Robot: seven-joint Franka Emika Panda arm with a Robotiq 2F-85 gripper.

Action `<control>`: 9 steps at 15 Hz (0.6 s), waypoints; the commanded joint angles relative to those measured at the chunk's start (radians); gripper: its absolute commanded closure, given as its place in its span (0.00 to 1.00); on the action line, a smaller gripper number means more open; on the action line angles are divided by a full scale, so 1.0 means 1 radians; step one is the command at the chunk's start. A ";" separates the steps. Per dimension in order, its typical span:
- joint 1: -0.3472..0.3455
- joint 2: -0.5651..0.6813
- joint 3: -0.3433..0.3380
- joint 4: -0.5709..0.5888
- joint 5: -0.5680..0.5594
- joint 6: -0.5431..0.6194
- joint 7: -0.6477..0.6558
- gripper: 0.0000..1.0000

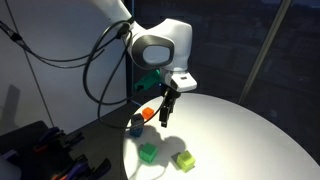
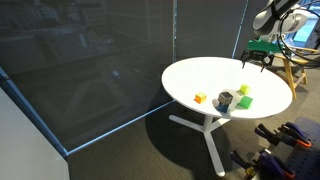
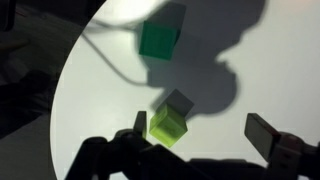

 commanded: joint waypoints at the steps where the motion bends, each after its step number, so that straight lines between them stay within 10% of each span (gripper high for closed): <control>1: -0.010 0.018 0.001 0.029 0.032 -0.025 0.057 0.00; 9: -0.009 0.071 0.005 0.022 0.068 0.011 0.127 0.00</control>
